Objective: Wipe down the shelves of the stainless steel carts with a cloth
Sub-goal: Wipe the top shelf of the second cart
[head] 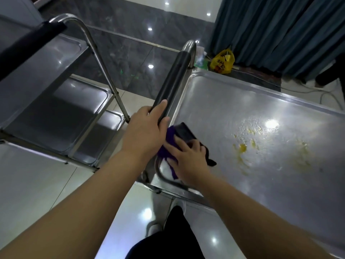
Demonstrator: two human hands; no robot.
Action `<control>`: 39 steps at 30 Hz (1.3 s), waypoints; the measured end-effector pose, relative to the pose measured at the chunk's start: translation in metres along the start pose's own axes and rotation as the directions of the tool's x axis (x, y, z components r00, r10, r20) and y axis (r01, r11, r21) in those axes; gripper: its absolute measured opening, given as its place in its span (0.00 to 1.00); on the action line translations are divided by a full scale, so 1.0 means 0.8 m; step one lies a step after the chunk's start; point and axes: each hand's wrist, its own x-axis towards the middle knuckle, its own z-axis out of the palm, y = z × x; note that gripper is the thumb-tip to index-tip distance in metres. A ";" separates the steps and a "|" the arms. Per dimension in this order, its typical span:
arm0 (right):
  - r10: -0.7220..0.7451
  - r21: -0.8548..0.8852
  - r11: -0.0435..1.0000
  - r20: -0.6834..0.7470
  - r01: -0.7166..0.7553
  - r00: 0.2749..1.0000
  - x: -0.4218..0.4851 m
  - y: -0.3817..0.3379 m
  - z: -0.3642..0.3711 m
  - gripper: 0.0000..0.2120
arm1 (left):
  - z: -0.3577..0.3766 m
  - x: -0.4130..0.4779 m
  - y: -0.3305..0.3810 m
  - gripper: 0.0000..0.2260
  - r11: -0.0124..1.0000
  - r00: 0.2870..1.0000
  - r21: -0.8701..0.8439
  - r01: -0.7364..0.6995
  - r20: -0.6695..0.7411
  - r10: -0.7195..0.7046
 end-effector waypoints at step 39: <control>0.583 -0.028 0.812 -0.010 -0.583 0.812 -0.126 0.047 0.004 0.25 | 0.006 -0.080 -0.022 0.21 0.954 0.979 0.281 -0.106 -0.140 0.150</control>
